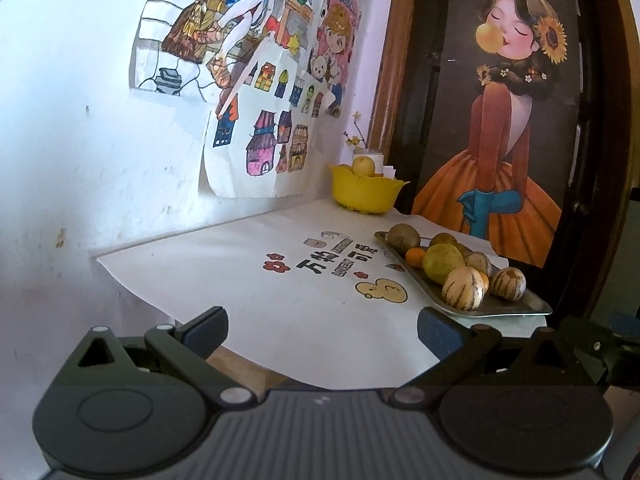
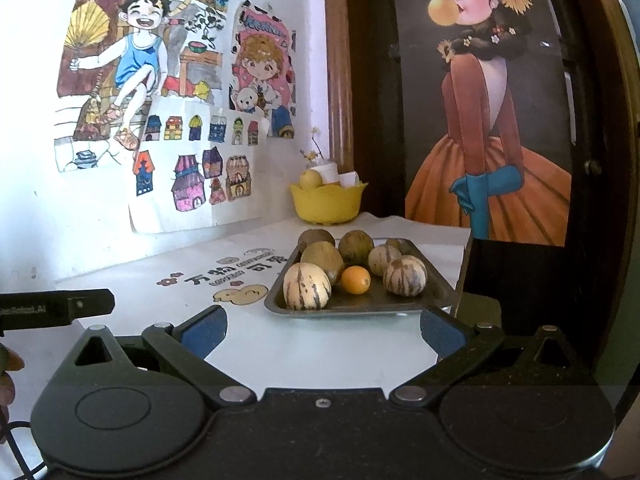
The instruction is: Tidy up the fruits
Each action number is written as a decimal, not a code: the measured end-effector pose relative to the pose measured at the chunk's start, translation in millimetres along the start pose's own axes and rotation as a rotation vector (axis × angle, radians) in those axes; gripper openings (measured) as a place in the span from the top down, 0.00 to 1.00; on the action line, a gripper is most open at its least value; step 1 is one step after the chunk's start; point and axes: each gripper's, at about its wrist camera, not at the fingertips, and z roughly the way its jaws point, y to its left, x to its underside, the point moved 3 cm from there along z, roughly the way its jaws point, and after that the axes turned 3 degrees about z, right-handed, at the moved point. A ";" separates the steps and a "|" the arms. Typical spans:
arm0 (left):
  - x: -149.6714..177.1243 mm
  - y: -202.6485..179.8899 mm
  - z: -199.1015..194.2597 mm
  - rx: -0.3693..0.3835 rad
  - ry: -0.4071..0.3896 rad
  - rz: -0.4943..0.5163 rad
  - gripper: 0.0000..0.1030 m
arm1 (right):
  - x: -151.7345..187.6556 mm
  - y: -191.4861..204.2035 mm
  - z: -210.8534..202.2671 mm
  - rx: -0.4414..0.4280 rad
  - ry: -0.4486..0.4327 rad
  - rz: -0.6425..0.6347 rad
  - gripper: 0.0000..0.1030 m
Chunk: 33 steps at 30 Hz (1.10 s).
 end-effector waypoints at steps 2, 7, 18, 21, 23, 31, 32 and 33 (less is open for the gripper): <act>1.2 0.9 1.3 -0.003 0.003 0.005 0.00 | 1.8 0.8 4.0 0.004 0.010 0.003 0.01; 4.0 0.7 4.9 -0.011 0.015 0.016 0.00 | 6.7 1.4 11.7 0.006 0.032 0.002 0.01; 5.3 2.7 9.1 -0.007 0.025 0.006 0.00 | 9.2 -0.6 17.6 0.012 0.046 0.012 0.01; 5.8 2.9 10.1 -0.009 0.029 0.009 0.00 | 9.5 -0.2 18.0 0.012 0.050 0.010 0.01; 6.2 3.0 10.3 -0.008 0.031 0.007 0.00 | 9.8 0.4 17.5 0.011 0.050 0.007 0.01; 6.7 1.8 9.1 -0.009 0.030 0.008 0.00 | 10.1 0.9 16.9 0.010 0.049 0.007 0.01; 6.7 1.7 9.0 -0.009 0.030 0.008 0.00 | 10.1 1.1 16.9 0.011 0.049 0.007 0.01; 6.7 1.8 9.0 -0.009 0.030 0.007 0.00 | 10.2 1.4 16.4 0.009 0.049 0.005 0.01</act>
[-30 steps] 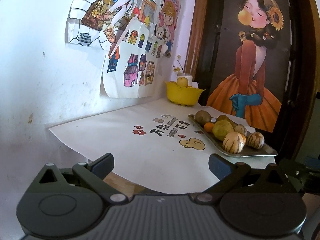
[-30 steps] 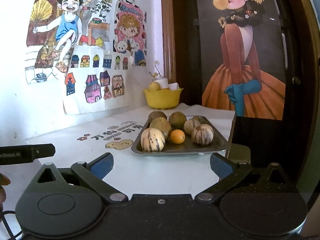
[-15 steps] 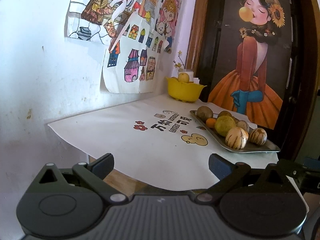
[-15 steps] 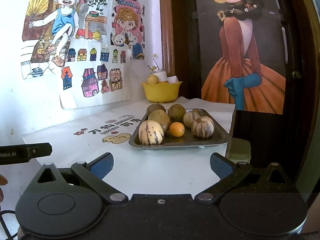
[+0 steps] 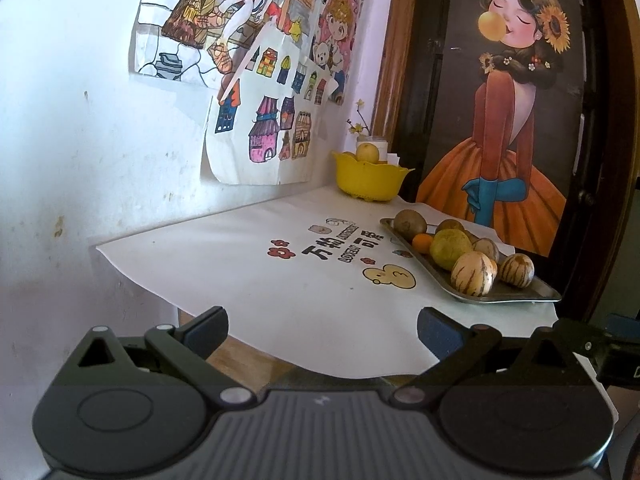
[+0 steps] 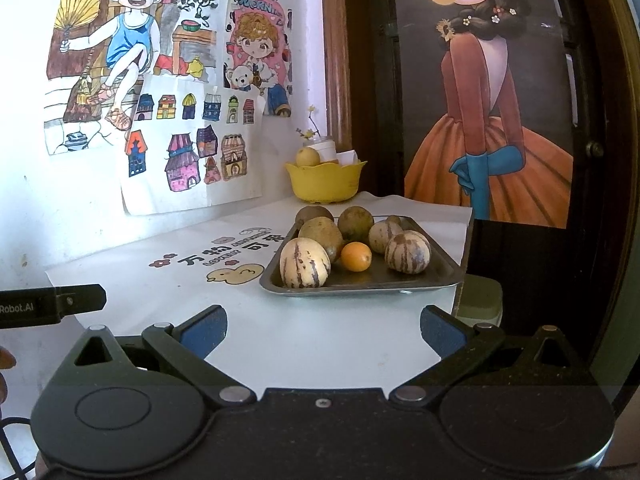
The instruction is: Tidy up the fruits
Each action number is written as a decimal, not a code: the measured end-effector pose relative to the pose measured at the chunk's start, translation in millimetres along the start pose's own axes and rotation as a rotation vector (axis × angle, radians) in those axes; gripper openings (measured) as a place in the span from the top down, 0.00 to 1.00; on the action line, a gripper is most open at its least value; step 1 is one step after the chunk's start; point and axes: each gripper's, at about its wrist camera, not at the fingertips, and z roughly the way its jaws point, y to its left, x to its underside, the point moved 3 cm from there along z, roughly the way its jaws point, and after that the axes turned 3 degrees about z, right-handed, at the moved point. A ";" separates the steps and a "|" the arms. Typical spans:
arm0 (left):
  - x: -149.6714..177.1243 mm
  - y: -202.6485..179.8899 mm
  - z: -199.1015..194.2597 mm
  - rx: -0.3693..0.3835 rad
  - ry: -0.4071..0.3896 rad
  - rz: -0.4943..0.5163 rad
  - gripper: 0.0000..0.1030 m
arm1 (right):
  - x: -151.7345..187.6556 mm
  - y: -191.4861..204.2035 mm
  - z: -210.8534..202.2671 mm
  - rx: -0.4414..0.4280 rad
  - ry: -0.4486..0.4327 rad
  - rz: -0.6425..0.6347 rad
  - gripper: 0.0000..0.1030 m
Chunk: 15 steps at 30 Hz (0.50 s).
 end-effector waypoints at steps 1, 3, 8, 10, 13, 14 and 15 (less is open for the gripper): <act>0.0 0.0 0.0 0.001 0.000 0.000 0.00 | 0.1 0.1 -0.3 -0.001 0.000 -0.001 0.01; -0.1 0.1 -0.1 0.000 0.000 0.000 0.00 | 0.2 0.6 -0.4 -0.003 0.000 -0.001 0.01; -0.1 0.5 0.3 0.001 0.001 -0.001 0.00 | 0.3 1.1 -0.5 -0.001 0.000 -0.001 0.01; -0.3 0.7 -0.1 0.001 0.003 -0.004 0.00 | 0.3 1.2 -0.4 -0.002 0.001 -0.001 0.01; -0.1 0.9 -1.8 0.000 0.006 -0.011 0.00 | 0.0 2.1 -0.3 -0.006 0.003 -0.003 0.01; 0.1 1.0 -2.1 0.000 0.006 -0.012 0.00 | 0.1 2.4 -0.5 -0.007 0.003 -0.004 0.01; 0.1 1.0 -2.4 -0.001 0.007 -0.012 0.00 | 0.1 2.7 -0.5 -0.007 0.003 -0.004 0.01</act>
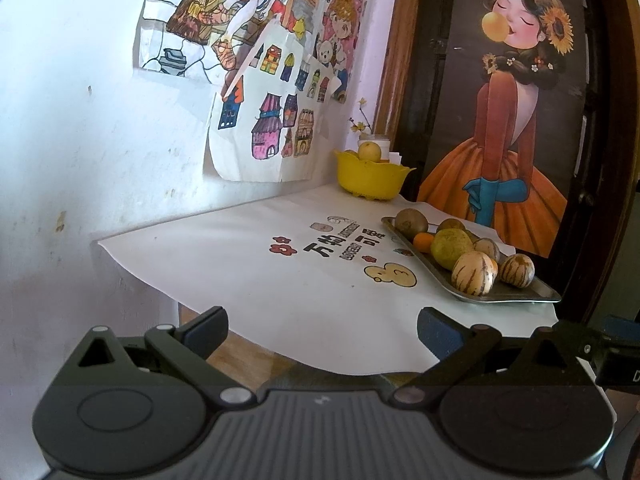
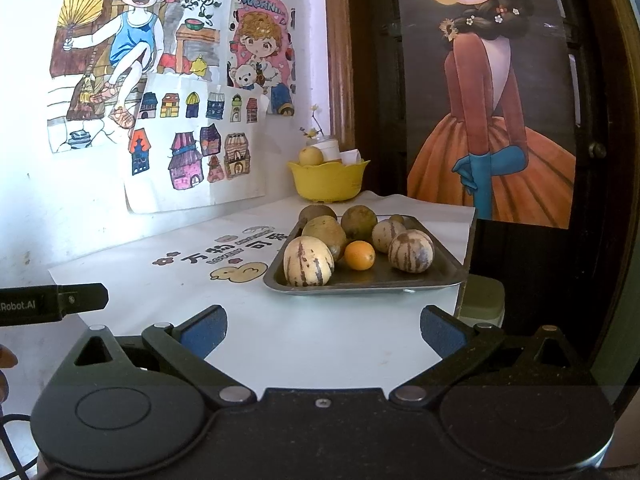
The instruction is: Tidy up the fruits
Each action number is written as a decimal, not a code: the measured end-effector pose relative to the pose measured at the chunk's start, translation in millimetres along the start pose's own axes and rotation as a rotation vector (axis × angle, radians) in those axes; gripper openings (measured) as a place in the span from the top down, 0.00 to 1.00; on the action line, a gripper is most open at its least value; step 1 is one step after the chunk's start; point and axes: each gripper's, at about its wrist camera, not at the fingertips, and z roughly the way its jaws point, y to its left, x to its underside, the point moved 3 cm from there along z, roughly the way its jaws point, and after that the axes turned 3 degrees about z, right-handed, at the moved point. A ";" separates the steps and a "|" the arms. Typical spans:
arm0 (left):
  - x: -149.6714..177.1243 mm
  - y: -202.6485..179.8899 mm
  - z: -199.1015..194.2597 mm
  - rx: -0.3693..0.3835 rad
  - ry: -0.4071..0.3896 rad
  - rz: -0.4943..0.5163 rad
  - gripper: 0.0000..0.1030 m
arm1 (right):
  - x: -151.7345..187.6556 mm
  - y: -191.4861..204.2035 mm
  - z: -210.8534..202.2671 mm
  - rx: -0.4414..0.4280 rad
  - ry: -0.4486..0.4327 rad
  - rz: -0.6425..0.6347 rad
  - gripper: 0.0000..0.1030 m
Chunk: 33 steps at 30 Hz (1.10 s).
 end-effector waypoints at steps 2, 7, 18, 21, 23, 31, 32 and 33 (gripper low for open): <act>0.0 0.0 0.0 0.000 -0.001 0.001 0.00 | 0.1 0.3 0.1 0.001 0.000 0.000 0.01; 0.3 -0.2 -0.4 0.000 0.000 0.001 0.00 | 0.3 0.5 0.0 0.000 0.000 0.000 0.01; 1.2 -0.7 -0.9 0.000 0.001 0.000 0.00 | 1.0 1.5 -0.2 -0.002 0.000 -0.001 0.01; 1.2 -0.9 -1.1 -0.001 0.001 0.000 0.00 | 1.0 1.6 -0.3 -0.002 0.000 -0.001 0.01; 1.3 -1.0 -1.1 0.000 0.001 -0.001 0.00 | 1.0 1.6 -0.3 -0.002 0.001 -0.001 0.01; 1.3 -1.5 -1.4 -0.001 0.001 0.000 0.00 | 1.0 2.1 -0.4 -0.001 0.000 -0.001 0.01; 1.5 -1.4 -1.7 -0.001 0.002 0.000 0.00 | 1.0 2.2 -0.4 -0.001 0.000 -0.001 0.01; 1.3 -1.5 -1.4 -0.001 0.002 -0.001 0.00 | 1.0 2.2 -0.4 -0.001 0.001 -0.001 0.01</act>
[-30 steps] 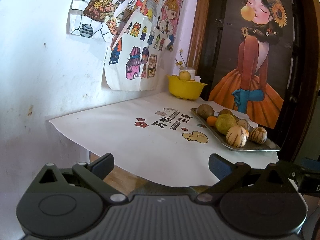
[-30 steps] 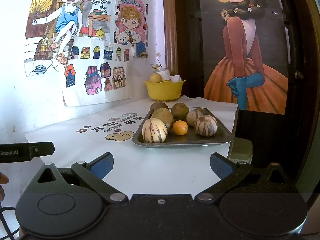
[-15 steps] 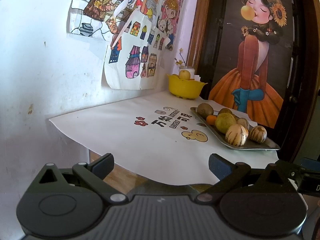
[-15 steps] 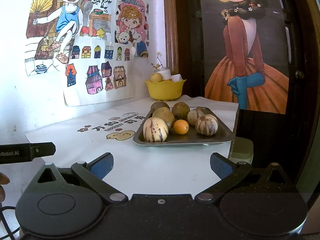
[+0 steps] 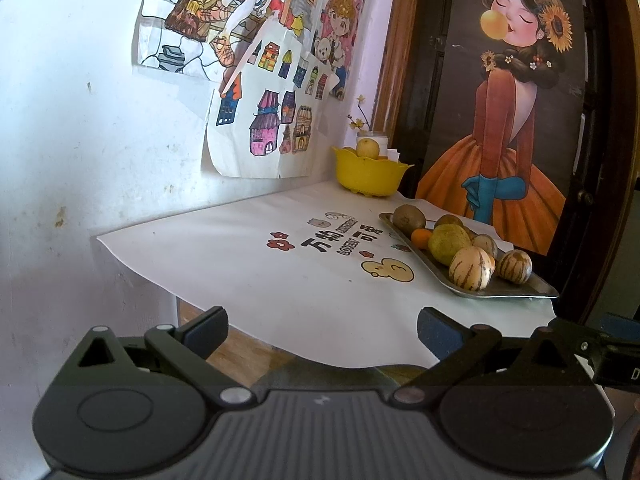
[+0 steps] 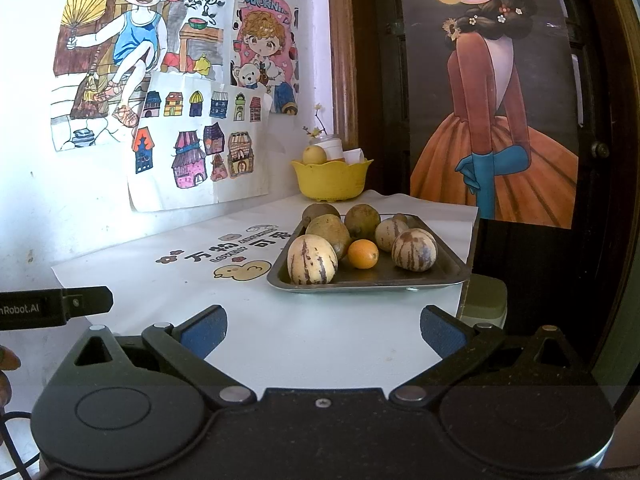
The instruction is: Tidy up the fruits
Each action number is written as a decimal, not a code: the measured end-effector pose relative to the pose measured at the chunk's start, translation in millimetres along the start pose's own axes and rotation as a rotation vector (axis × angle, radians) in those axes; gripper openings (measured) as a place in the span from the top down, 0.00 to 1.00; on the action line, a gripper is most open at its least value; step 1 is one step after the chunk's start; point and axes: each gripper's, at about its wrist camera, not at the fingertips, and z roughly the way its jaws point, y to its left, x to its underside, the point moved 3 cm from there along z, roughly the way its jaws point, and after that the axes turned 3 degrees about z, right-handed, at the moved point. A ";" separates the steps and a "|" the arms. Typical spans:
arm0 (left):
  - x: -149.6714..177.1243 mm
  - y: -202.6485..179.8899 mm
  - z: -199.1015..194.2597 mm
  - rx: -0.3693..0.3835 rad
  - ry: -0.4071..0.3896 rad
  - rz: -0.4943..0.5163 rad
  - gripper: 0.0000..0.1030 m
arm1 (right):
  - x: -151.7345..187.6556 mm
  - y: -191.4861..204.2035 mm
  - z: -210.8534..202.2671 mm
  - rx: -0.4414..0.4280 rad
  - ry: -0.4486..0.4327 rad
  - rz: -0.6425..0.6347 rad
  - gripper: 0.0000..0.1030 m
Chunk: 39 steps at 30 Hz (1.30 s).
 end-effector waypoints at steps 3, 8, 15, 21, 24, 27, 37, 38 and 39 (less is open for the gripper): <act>0.0 0.1 -0.1 0.000 -0.001 0.000 0.00 | 0.0 -0.2 0.0 0.000 0.000 0.000 0.01; -0.2 0.2 0.1 0.000 0.000 0.000 0.00 | -0.1 -0.3 0.1 0.000 0.000 0.000 0.01; 1.8 -0.3 -0.4 0.000 0.002 0.003 0.00 | 0.0 0.2 0.1 0.001 0.001 0.000 0.01; 2.6 -0.7 0.0 0.001 0.004 0.002 0.00 | -0.1 0.7 0.2 0.001 0.001 0.000 0.01; 5.1 -1.9 -0.8 0.005 0.007 0.001 0.00 | -0.1 0.9 0.3 0.001 0.001 0.000 0.01; 5.8 -4.3 -0.3 -0.003 0.019 0.013 0.00 | -0.2 0.8 0.4 0.001 0.001 0.000 0.01; 1.9 -7.9 -1.5 0.000 0.015 0.044 0.00 | 0.4 2.3 0.1 0.000 0.004 -0.001 0.01; 1.7 -8.1 -1.5 -0.003 0.016 0.045 0.00 | 0.2 1.8 0.3 0.000 0.003 -0.001 0.01; 1.6 -8.0 -1.3 -0.006 0.017 0.046 0.00 | 0.2 1.9 0.3 0.000 0.003 -0.001 0.01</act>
